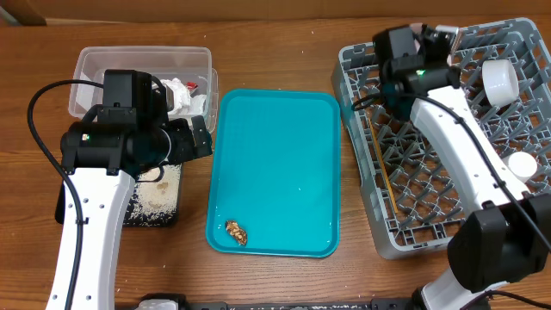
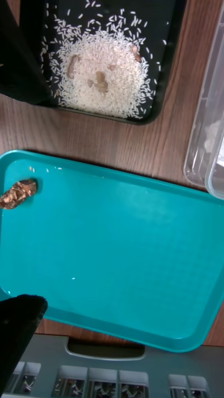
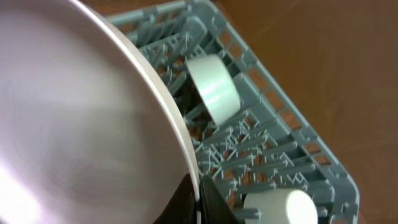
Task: Sort waste into correct bins and load items into the dishwasher
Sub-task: 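Carry the pink plate to the dish rack and stand it upright, then grasp the brown food scrap on the teal tray with the left gripper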
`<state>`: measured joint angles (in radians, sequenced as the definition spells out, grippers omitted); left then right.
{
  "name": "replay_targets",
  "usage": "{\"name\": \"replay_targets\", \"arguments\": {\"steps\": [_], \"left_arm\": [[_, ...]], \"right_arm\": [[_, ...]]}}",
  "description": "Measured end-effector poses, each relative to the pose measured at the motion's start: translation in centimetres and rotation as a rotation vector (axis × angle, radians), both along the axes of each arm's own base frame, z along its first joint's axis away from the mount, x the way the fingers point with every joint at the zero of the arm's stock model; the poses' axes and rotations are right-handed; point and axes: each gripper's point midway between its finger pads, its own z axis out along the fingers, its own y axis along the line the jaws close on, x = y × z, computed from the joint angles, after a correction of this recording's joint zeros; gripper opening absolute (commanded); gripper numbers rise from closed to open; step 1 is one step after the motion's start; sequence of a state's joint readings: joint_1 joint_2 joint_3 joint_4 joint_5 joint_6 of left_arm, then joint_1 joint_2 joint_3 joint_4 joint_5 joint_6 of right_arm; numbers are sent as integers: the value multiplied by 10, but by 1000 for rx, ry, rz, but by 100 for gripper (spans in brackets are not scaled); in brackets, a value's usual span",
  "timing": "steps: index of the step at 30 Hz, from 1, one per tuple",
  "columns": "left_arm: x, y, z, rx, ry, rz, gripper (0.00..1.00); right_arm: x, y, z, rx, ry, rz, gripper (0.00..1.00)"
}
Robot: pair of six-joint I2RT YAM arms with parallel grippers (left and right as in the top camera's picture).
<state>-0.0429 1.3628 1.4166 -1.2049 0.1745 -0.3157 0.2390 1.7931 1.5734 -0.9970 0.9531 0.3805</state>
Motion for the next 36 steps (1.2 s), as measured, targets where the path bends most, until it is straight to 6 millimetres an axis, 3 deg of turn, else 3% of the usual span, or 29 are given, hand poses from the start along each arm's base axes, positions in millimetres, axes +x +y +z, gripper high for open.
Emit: {"name": "replay_targets", "arguments": {"steps": [8,9,10,12,17,22,26,28,32,36], "left_arm": [[0,0,0,0,1,0,100],[0,0,0,0,1,0,100],[0,0,0,0,1,0,100],[0,0,0,0,1,0,100],[0,0,0,0,2,0,100],[-1,0,0,0,3,0,100],[-1,0,-1,0,5,0,100],[-3,0,-3,0,15,0,100],[-11,-2,-16,-10,60,-6,100],[-27,-14,-43,-20,145,-47,100]], "right_arm": [[-2,11,-13,57,24,23,7],[-2,15,-13,59,25,29,34],[-3,19,-14,60,28,39,50],[-3,26,-15,69,33,53,59],[-8,45,-15,148,44,109,68],[-22,52,17,329,-35,159,81],[-48,34,51,472,-111,158,98],[-63,19,58,520,-118,127,100],[-88,-7,47,572,-50,35,100],[-101,-20,33,637,6,-29,100]]}}
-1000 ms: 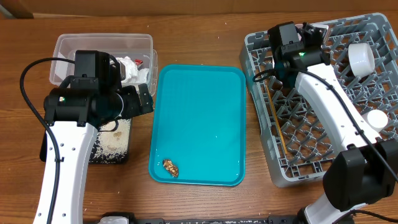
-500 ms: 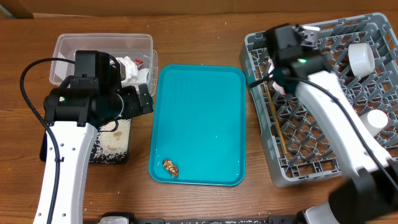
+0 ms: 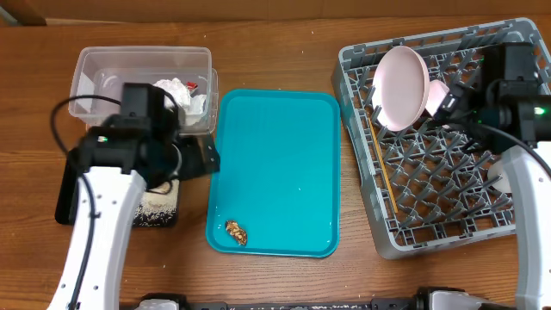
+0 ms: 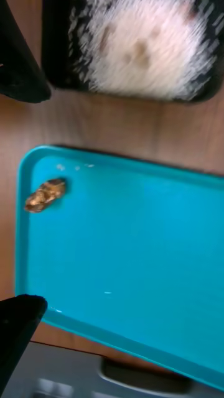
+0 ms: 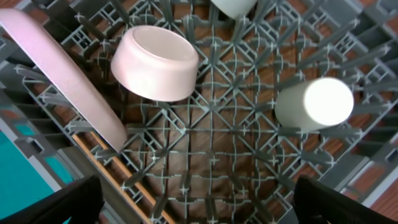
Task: Sort waste into correct bins and load items into the dishwasher
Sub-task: 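Grasp the brown food scrap on the teal tray with the left gripper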
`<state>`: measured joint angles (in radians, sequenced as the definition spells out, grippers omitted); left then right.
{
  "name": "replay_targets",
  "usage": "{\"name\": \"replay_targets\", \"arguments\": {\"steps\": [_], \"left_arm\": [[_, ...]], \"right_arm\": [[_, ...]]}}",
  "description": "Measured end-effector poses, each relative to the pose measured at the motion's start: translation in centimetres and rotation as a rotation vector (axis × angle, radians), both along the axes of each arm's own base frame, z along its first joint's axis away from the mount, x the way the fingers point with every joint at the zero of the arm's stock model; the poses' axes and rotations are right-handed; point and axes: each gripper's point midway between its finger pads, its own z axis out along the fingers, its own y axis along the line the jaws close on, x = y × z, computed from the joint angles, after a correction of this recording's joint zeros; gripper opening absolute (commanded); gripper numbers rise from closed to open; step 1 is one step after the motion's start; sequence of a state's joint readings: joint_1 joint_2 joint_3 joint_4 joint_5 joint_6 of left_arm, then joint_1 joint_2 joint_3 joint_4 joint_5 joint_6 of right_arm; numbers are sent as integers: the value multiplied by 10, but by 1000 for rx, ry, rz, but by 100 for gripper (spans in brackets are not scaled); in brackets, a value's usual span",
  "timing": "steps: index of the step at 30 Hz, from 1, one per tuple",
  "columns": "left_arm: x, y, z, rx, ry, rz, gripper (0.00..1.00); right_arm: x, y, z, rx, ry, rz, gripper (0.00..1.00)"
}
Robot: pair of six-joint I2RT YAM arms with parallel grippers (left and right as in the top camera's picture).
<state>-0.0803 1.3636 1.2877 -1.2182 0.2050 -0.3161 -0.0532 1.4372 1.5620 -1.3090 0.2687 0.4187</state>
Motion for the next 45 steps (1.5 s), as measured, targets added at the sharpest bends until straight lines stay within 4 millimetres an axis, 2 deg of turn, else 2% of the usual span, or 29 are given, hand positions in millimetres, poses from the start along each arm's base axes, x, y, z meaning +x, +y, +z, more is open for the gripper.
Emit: {"name": "replay_targets", "arguments": {"steps": [9,15,19,27,33,41,45], "left_arm": [[-54,-56,-67,1,175,-163,100],[-79,-75,-107,-3,238,-146,99],[-82,-78,-126,-12,232,-114,98],[-94,-64,-150,37,261,-39,96],[-94,-61,-161,41,245,-21,91],[-91,-61,-170,31,219,-2,90],[-92,-61,-173,32,222,3,84]], "right_arm": [[-2,5,-4,74,5,7,100],[-4,6,-5,82,15,10,100],[-5,7,-6,83,22,10,100],[-6,7,-6,83,25,10,100],[-6,7,-6,83,25,10,100],[-6,8,-6,88,25,12,100],[-6,8,-6,90,25,13,100]]}}
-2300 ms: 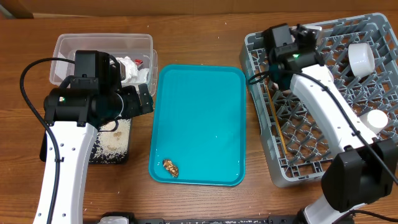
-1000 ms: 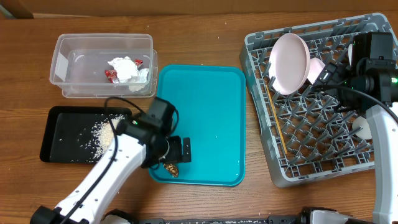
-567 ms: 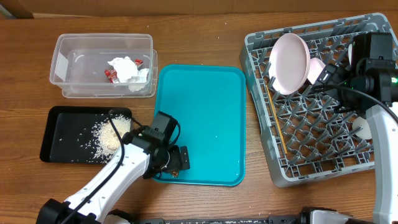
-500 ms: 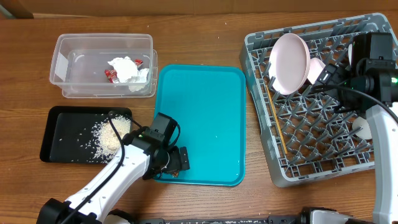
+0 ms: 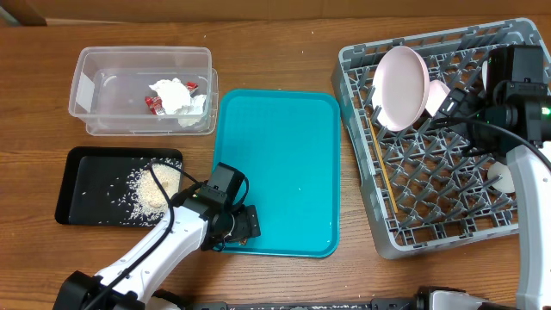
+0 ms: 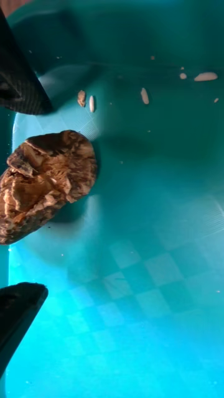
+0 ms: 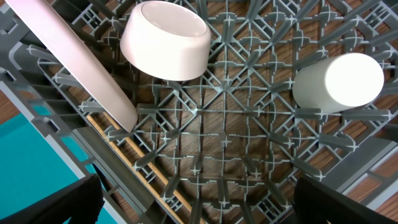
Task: Sort waste into correct bins and load items into the dishwasher
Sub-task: 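Grasp the brown food scrap on the teal tray with the left gripper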
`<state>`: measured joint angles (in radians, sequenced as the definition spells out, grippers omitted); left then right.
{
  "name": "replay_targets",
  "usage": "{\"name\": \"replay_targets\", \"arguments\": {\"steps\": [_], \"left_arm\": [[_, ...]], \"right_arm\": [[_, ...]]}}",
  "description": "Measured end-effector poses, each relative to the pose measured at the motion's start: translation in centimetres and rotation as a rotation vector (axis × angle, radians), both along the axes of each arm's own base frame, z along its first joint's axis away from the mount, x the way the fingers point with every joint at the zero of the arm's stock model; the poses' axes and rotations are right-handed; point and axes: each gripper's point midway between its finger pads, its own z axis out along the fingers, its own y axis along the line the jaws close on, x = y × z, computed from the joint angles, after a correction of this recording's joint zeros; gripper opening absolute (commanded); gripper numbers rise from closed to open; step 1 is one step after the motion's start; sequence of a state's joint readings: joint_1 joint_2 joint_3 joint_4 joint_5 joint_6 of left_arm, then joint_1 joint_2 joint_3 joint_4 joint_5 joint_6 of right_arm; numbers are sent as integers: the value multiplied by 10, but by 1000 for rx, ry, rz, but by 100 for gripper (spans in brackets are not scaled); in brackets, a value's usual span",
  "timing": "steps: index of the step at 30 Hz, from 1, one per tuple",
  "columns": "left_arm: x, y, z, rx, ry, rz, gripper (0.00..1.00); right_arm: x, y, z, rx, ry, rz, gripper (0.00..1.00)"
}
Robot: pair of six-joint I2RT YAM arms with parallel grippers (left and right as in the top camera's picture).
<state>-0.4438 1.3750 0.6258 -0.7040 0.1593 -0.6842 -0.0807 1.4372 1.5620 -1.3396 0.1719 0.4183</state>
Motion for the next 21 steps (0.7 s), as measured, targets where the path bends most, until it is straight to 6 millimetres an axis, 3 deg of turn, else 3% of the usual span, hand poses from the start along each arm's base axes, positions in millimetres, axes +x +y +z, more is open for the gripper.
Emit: {"name": "replay_targets", "arguments": {"steps": [21], "left_arm": [[4,2,-1,15,-13,23,46]], "right_arm": [[-2,0,-1,1,7,0,100]]}}
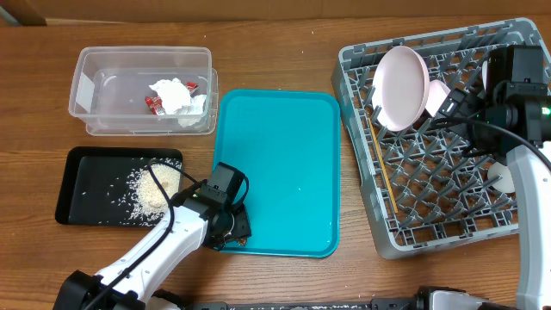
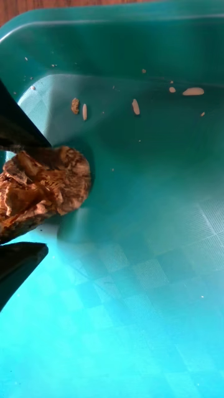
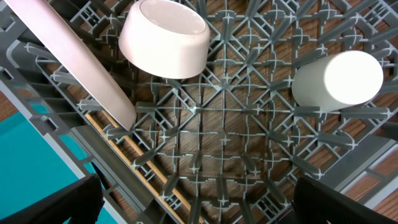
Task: Sort waste into correct bins and load items into the dishwasher
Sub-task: 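Grasp the brown food scrap on the teal tray with the left gripper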
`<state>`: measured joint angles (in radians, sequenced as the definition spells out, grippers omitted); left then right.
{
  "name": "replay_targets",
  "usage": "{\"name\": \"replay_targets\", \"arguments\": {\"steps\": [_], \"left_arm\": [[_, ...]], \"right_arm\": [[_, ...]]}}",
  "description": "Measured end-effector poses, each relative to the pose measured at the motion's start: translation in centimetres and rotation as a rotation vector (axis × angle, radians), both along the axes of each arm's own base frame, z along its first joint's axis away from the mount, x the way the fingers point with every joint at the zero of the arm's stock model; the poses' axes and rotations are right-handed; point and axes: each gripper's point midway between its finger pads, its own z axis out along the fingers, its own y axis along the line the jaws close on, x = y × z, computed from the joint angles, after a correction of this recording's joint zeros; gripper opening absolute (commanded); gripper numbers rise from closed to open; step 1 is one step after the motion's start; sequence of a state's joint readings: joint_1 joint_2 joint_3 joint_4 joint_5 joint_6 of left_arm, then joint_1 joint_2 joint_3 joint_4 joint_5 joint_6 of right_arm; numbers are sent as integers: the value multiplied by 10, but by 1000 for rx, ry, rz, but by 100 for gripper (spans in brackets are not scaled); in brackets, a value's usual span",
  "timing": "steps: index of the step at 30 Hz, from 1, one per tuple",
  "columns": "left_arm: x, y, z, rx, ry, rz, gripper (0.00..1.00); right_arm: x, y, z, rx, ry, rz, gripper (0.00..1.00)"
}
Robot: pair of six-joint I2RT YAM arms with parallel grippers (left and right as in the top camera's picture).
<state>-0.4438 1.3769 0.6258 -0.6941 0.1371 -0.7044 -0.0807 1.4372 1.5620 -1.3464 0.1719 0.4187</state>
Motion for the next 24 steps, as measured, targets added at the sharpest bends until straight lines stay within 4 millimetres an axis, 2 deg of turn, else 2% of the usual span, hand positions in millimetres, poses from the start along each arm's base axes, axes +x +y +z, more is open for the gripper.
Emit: {"name": "replay_targets", "arguments": {"steps": [7,13,15,17,18,24], "left_arm": [[3,-1,0,-5,-11,0,30],[3,-2,0,-6,-14,0,25],[3,-2,0,-6,-14,0,19],[3,-2,0,-6,-15,0,6],[4,-2,1,-7,-15,-1,4],[5,-2,3,-9,-23,-6,4]], "right_arm": [[0,0,0,0,2,0,100],[-1,0,-1,0,5,0,100],[-1,0,-1,1,6,1,100],[-1,0,-1,1,6,0,100],[-1,0,-1,0,6,0,100],[-2,0,-1,1,7,0,100]]}}
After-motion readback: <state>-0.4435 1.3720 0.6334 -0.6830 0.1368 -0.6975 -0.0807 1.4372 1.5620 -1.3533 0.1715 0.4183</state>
